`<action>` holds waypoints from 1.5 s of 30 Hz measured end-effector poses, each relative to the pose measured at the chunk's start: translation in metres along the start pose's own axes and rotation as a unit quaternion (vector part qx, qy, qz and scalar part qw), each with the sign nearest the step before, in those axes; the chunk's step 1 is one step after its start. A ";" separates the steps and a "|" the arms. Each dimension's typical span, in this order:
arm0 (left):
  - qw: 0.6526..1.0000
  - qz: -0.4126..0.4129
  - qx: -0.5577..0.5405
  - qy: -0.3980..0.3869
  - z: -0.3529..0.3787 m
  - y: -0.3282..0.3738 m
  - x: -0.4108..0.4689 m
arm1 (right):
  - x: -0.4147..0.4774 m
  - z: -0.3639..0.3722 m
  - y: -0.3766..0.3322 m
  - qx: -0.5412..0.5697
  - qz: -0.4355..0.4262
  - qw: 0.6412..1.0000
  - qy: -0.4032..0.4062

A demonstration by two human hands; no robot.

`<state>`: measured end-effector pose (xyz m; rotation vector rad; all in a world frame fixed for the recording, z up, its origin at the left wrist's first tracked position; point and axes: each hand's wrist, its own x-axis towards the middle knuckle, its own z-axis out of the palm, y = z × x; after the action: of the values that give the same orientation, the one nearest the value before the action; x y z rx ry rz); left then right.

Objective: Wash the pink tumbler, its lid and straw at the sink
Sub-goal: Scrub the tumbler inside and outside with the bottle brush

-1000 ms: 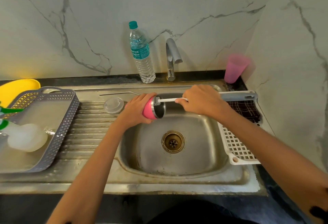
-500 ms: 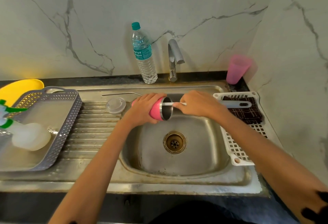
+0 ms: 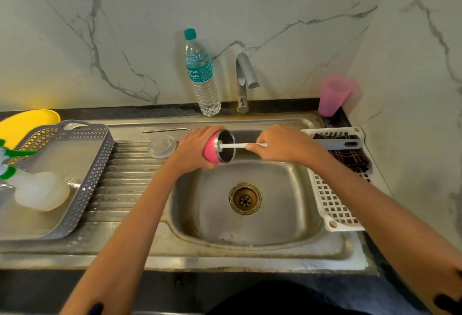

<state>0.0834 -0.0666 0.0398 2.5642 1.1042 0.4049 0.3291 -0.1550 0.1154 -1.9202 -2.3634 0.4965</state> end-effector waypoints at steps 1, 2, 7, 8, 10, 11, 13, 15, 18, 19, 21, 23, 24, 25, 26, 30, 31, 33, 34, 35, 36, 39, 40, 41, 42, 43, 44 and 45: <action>1.000 0.005 -0.002 0.001 0.002 0.005 0.003 | 0.004 0.003 -0.005 -0.003 -0.005 1.000 0.001; 1.000 0.009 0.000 0.003 0.004 0.008 0.005 | 0.006 0.006 -0.008 -0.004 -0.009 1.000 0.001; 1.000 0.004 0.021 0.010 -0.003 -0.009 -0.006 | -0.005 0.002 0.004 0.007 -0.006 1.000 -0.014; 1.000 0.008 0.026 0.012 -0.004 -0.006 -0.006 | -0.005 0.003 0.003 0.004 -0.008 1.000 -0.014; 0.998 0.028 0.047 0.012 -0.001 0.007 0.000 | 0.000 0.011 -0.005 -0.007 -0.014 1.000 -0.010; 0.998 0.035 0.057 0.013 0.002 0.011 0.002 | 0.003 0.016 -0.008 -0.006 -0.014 1.000 -0.010; 0.998 0.031 0.055 0.017 0.004 0.009 0.001 | 0.005 0.019 -0.009 0.004 -0.009 1.000 -0.020; 0.999 0.010 0.044 0.015 -0.001 -0.004 -0.005 | -0.003 0.016 0.001 0.009 0.001 1.000 -0.029; 0.999 -0.006 0.041 0.021 -0.005 -0.008 -0.009 | -0.008 0.017 0.002 -0.003 -0.003 1.000 -0.024; 0.999 0.003 0.040 0.018 -0.003 0.000 -0.007 | -0.005 0.021 -0.004 -0.008 -0.006 1.000 -0.021; 0.999 0.020 0.043 0.010 0.005 0.013 -0.001 | 0.004 0.029 -0.017 -0.017 -0.010 1.000 -0.013; 0.999 0.017 0.039 0.007 0.007 0.010 -0.002 | 0.005 0.030 -0.018 -0.019 -0.007 1.000 -0.012; 0.999 0.008 0.037 0.007 0.006 0.002 -0.006 | 0.001 0.028 -0.013 -0.018 -0.006 1.000 -0.013; 0.999 -0.001 0.035 0.011 0.004 -0.006 -0.009 | -0.004 0.025 -0.007 -0.019 -0.007 1.000 -0.015; 0.999 -0.010 0.032 0.019 0.002 -0.012 -0.012 | -0.009 0.023 -0.004 -0.024 -0.009 1.000 -0.014; 0.999 0.020 0.021 0.018 0.007 0.011 -0.005 | 0.000 0.025 -0.019 -0.092 -0.032 0.995 0.017; 0.999 0.027 0.018 0.013 0.011 0.016 -0.003 | 0.005 0.025 -0.023 -0.103 -0.035 0.994 0.019; 1.000 0.017 0.001 0.013 0.009 0.010 -0.003 | 0.007 0.023 -0.020 -0.096 -0.031 0.995 0.007; 1.000 0.002 -0.011 0.018 0.006 0.002 -0.005 | 0.003 0.021 -0.015 -0.084 -0.027 0.996 0.002; 0.999 -0.012 -0.018 0.024 0.002 -0.004 -0.007 | -0.002 0.021 -0.010 -0.073 -0.026 0.997 0.002; 0.999 -0.015 -0.014 0.026 0.000 -0.007 -0.008 | -0.005 0.021 -0.006 -0.070 -0.027 0.997 0.005; 0.999 0.022 0.044 -0.009 0.007 0.011 -0.003 | -0.002 0.027 -0.014 -0.095 -0.031 0.995 0.016; 0.998 0.031 0.057 -0.019 0.013 0.016 -0.001 | 0.002 0.032 -0.017 -0.097 -0.030 0.995 0.019; 0.997 0.035 0.065 -0.020 0.016 0.017 0.000 | 0.005 0.035 -0.018 -0.095 -0.028 0.995 0.019; 0.997 0.032 0.071 -0.017 0.016 0.012 -0.001 | 0.004 0.037 -0.015 -0.092 -0.022 0.995 0.016; 0.997 0.024 0.077 -0.013 0.014 0.005 -0.004 | 0.001 0.037 -0.009 -0.089 -0.017 0.996 0.014; 0.997 0.008 0.080 -0.009 0.010 -0.004 -0.008 | -0.003 0.037 -0.002 -0.085 -0.014 0.996 0.012; 0.997 -0.009 0.076 -0.002 0.005 -0.011 -0.012 | -0.006 0.036 0.004 -0.083 -0.014 0.996 0.012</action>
<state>0.0705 -0.0697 0.0291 2.6825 1.1986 0.3213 0.3251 -0.1681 0.0809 -1.9418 -2.4846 0.2812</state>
